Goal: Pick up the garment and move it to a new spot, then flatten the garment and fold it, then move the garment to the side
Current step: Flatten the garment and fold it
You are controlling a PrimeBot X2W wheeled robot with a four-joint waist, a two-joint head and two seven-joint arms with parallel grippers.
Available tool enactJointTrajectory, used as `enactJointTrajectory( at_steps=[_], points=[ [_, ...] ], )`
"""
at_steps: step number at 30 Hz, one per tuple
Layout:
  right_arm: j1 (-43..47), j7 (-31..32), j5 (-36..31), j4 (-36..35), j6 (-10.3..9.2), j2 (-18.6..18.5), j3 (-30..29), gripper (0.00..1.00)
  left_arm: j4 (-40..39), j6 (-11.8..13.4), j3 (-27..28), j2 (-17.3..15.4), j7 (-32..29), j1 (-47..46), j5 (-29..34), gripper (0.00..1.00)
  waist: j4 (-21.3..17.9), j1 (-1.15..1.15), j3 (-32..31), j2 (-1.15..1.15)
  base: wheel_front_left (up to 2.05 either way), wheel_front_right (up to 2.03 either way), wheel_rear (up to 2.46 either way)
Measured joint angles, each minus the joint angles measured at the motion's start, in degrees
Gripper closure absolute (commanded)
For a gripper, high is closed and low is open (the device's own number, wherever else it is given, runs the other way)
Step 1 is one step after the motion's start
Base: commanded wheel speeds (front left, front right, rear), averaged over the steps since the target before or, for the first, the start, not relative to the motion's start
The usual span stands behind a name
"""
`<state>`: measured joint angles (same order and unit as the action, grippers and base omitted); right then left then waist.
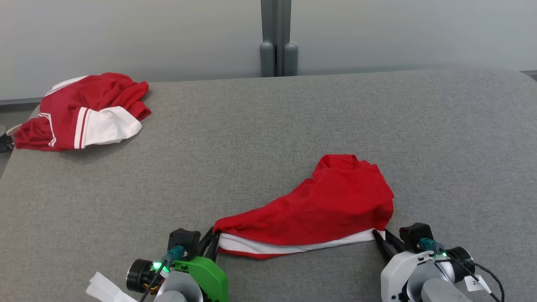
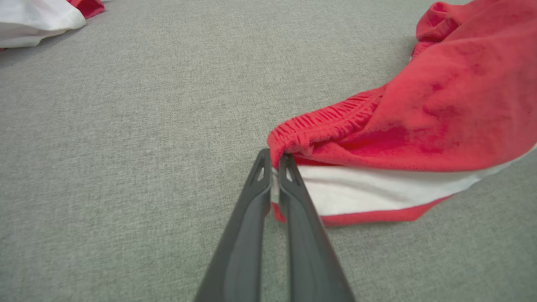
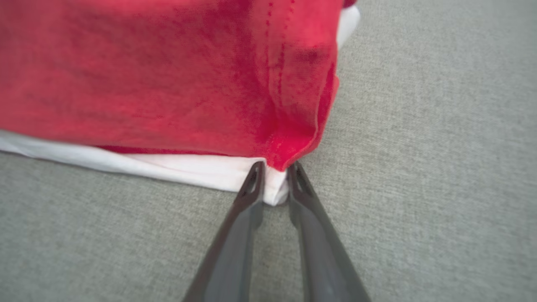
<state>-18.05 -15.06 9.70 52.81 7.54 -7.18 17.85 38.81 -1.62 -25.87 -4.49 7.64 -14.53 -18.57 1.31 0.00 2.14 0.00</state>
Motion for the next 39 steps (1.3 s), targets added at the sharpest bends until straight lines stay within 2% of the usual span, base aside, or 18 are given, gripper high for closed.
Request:
enactJointTrajectory(
  at_steps=[1,4,8,18,24,29,36,39],
  points=[
    [-0.2,0.0,0.4,0.2,0.01,0.0,0.2,1.00,-0.1,0.1,0.0,0.0,0.0,0.0,-0.1,1.00,0.1,0.00,0.0,0.00,0.00,0.00,0.00],
    [-0.1,0.0,2.2,-0.3,0.02,0.1,0.2,1.00,-0.9,0.3,0.0,0.0,0.5,0.1,-0.5,1.00,0.1,0.00,-0.3,0.00,0.00,0.00,0.00],
    [1.7,0.0,5.5,-6.0,0.01,-0.4,-1.2,1.00,-2.5,0.6,0.3,0.0,1.2,0.5,-1.1,1.00,-0.1,0.00,-1.1,0.00,0.00,0.00,0.00],
    [5.5,0.0,10.6,-27.4,0.01,-4.9,-4.4,1.00,-12.8,1.1,3.2,-0.5,1.4,0.7,-4.6,1.00,-2.0,0.00,-4.3,0.00,0.00,0.00,0.00],
    [6.5,0.0,10.7,-39.8,0.01,-6.6,-6.5,1.00,-25.1,2.4,5.7,-1.1,-0.1,-0.1,-6.8,1.00,-3.2,0.00,-6.9,0.00,0.00,0.00,0.00],
    [8.6,0.7,10.3,-51.9,0.01,-6.7,-9.5,1.00,-38.9,4.1,7.5,-1.7,-2.9,-0.1,-9.0,1.00,-4.0,0.00,-8.8,0.00,0.00,0.00,0.00],
    [13.0,5.2,9.4,-70.5,0.01,-5.9,-14.8,1.00,-57.5,7.4,9.8,-3.7,-7.9,1.6,-9.9,1.00,-4.8,0.00,-9.6,0.00,0.00,0.00,0.00],
    [14.5,7.7,8.8,-76.5,0.01,-5.4,-16.4,1.00,-62.8,8.7,10.4,-4.9,-10.3,2.2,-9.5,1.00,-4.9,0.00,-9.3,0.00,0.00,0.00,0.00]
  ],
)
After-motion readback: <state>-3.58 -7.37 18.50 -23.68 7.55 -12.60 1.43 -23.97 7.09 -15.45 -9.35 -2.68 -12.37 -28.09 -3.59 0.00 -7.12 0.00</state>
